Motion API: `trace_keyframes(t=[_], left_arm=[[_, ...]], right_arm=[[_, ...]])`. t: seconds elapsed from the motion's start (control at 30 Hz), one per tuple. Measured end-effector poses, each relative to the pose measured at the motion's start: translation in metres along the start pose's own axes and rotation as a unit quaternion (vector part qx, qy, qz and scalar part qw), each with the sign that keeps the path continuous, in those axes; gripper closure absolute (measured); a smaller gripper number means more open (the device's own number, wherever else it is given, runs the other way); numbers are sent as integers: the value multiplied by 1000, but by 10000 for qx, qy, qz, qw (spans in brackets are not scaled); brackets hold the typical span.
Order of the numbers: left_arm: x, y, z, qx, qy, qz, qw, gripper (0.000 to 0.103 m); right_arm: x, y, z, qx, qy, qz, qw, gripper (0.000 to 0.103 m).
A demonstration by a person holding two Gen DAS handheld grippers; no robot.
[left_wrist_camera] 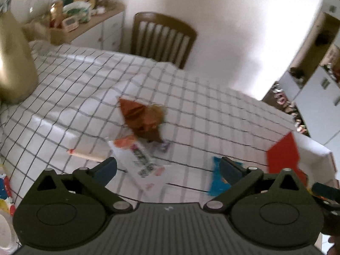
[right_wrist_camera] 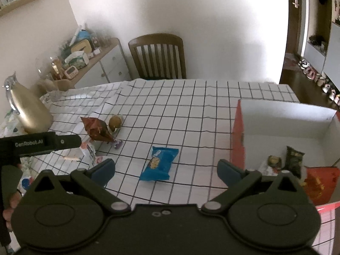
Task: Organize snacks
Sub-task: 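Move both tools back toward the remaining snacks on the table, then grasp the white noodle-snack packet with left tool while right grasps blue cookie packet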
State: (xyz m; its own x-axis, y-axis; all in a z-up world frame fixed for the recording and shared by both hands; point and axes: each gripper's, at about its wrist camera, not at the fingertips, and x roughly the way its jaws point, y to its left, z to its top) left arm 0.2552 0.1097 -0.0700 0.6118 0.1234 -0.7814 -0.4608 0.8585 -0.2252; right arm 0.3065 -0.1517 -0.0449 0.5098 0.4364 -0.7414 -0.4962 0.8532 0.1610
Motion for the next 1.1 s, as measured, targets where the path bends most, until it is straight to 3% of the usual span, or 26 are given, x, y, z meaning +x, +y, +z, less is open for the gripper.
trace_keyframes(t=[0.27, 0.5, 0.87, 1.0, 1.1], left_arm=[[46, 28, 7, -424, 409, 385, 9975, 0], [80, 42, 11, -892, 649, 482, 9927, 0], [107, 39, 6, -1073, 828, 702, 9883, 2], [113, 37, 6, -1092, 890, 706, 9875, 10], [116, 36, 4, -1156, 958, 657, 9865, 24]], right_arm=[[49, 20, -1, 155, 341, -255, 9990, 3], [89, 33, 1, 178, 648, -442, 9968, 11], [143, 37, 2, 329, 1063, -888, 9898, 18], [155, 38, 2, 329, 1132, -1020, 9878, 21], [162, 38, 2, 381, 1191, -1012, 9870, 25]])
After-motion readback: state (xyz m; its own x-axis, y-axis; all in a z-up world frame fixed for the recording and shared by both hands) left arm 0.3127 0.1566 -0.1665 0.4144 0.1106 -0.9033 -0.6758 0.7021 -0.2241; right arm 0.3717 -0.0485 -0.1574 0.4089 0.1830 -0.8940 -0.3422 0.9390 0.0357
